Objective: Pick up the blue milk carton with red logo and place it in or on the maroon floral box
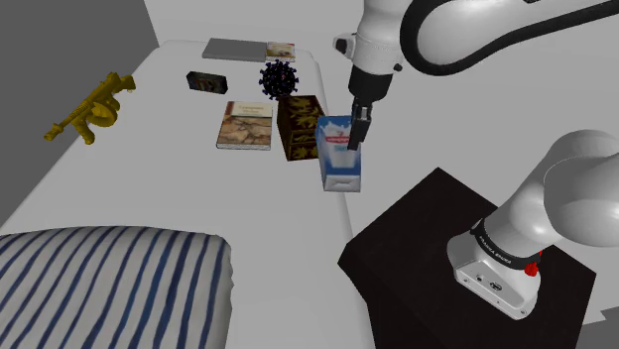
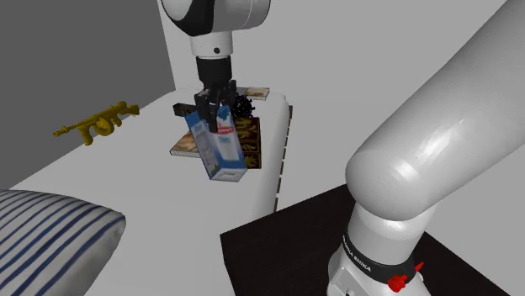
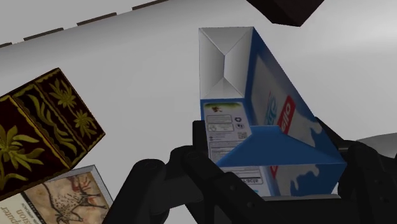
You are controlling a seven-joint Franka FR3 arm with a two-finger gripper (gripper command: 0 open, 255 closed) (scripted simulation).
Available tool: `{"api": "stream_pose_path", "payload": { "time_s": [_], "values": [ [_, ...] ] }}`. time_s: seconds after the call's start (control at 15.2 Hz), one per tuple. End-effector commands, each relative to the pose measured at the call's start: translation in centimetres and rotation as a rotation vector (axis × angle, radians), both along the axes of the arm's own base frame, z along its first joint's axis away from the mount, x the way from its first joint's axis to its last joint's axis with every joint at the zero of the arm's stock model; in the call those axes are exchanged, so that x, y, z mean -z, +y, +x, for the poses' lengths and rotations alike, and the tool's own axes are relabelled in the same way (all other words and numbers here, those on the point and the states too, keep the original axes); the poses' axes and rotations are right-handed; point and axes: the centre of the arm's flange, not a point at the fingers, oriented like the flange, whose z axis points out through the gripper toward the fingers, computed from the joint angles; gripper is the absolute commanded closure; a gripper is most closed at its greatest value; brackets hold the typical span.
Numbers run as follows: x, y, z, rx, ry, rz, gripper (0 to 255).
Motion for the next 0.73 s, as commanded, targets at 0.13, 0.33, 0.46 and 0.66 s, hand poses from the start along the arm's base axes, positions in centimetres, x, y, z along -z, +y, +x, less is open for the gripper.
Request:
{"api": "stream_pose_path", "payload": {
  "time_s": [0.13,0.33,0.46,0.66],
  "values": [
    [-0.7,-2.8,4.5,0.0,-0.001,0.0,255],
    [-1.2,-4.8,7.8,0.0,-0.001,0.0,255],
    [-1.5,-6.2,10.0,0.0,-0.001,0.0,255],
    [-2.0,-8.2,13.4,0.0,-0.001,0.0,255]
  ]
}}
